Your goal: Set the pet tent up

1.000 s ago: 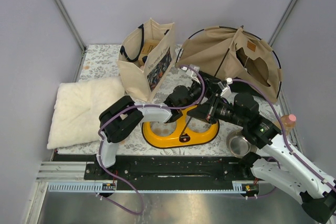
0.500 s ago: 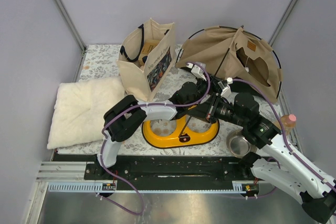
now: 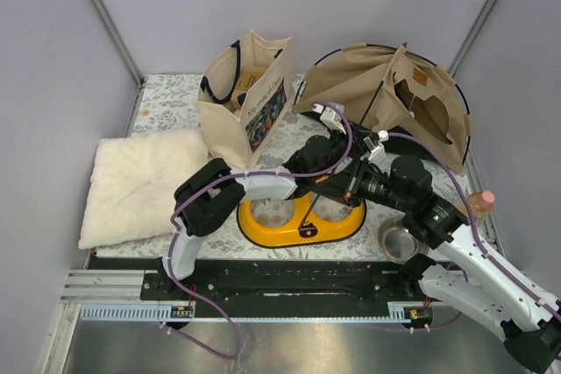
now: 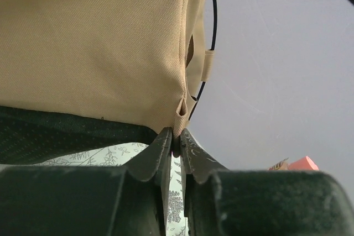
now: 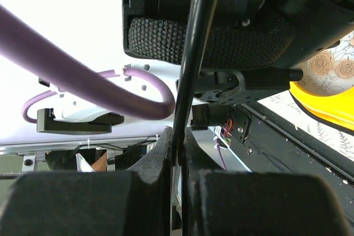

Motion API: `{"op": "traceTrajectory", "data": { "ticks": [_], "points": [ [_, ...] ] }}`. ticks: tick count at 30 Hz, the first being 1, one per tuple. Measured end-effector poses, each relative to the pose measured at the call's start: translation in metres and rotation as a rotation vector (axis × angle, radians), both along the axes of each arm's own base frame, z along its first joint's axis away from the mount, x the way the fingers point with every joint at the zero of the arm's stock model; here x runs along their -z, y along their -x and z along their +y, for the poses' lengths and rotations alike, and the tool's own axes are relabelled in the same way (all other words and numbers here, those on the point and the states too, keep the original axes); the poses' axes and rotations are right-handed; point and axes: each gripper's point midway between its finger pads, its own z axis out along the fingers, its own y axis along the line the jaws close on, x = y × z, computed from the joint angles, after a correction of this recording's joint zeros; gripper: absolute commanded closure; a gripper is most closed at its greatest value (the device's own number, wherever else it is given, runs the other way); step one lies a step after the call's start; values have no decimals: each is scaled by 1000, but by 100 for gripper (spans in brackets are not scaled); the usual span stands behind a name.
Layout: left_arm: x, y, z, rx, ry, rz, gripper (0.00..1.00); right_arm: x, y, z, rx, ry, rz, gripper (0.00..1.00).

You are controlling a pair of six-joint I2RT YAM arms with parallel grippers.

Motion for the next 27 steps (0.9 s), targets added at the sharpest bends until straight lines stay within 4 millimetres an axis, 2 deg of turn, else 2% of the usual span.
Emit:
{"op": "traceTrajectory", "data": {
  "ticks": [4, 12, 16, 20, 25, 27],
  "points": [
    [-2, -3, -4, 0, 0, -1, 78, 0, 0, 0, 1, -6, -2, 100],
    [-1, -7, -11, 1, 5, 1, 83, 0, 0, 0, 3, -20, 1, 100],
    [2, -7, -11, 0, -2, 7, 78, 0, 0, 1, 3, -22, 1, 100],
    [3, -7, -11, 1, -1, 9, 77, 1, 0, 1, 4, -22, 3, 100],
    [5, -6, -11, 3, -2, 11, 87, 1, 0, 1, 4, -25, 1, 100],
    [5, -6, -10, 2, -3, 10, 96, 2, 0, 1, 4, -24, 2, 100]
  ]
}}
